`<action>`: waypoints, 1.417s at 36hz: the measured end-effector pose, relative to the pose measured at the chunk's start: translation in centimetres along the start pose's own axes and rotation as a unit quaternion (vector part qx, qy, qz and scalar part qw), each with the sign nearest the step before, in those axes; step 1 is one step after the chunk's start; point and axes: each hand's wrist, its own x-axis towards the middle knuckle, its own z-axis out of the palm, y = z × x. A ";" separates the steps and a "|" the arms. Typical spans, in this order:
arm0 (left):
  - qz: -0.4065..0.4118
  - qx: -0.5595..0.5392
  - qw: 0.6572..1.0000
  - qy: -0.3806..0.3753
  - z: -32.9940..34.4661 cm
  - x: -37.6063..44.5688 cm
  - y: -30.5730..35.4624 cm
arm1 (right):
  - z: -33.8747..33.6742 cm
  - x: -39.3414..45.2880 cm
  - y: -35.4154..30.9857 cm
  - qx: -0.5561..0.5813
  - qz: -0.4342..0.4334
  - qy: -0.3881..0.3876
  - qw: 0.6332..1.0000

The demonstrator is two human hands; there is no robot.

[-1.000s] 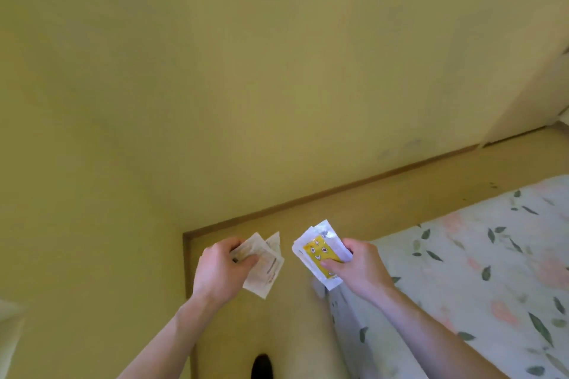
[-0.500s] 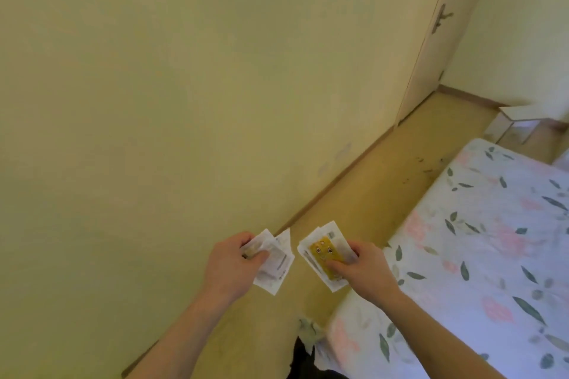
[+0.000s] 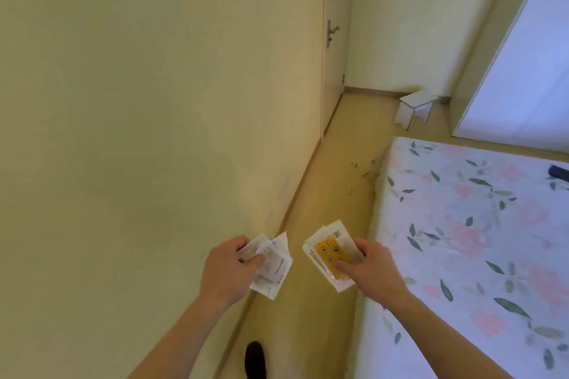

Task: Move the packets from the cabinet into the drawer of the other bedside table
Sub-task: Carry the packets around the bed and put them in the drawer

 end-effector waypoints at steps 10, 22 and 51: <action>0.124 -0.023 0.987 -0.101 1.3 19.5 5.2 | -1.5 11.1 -3.0 0.021 0.074 0.137 0.988; 0.226 -0.009 0.947 -0.227 8.6 35.4 16.8 | -8.8 18.1 -3.7 0.023 0.165 0.288 0.943; 0.216 -0.069 0.943 -0.245 25.0 78.2 42.9 | -37.2 62.4 -4.5 0.057 0.158 0.321 0.932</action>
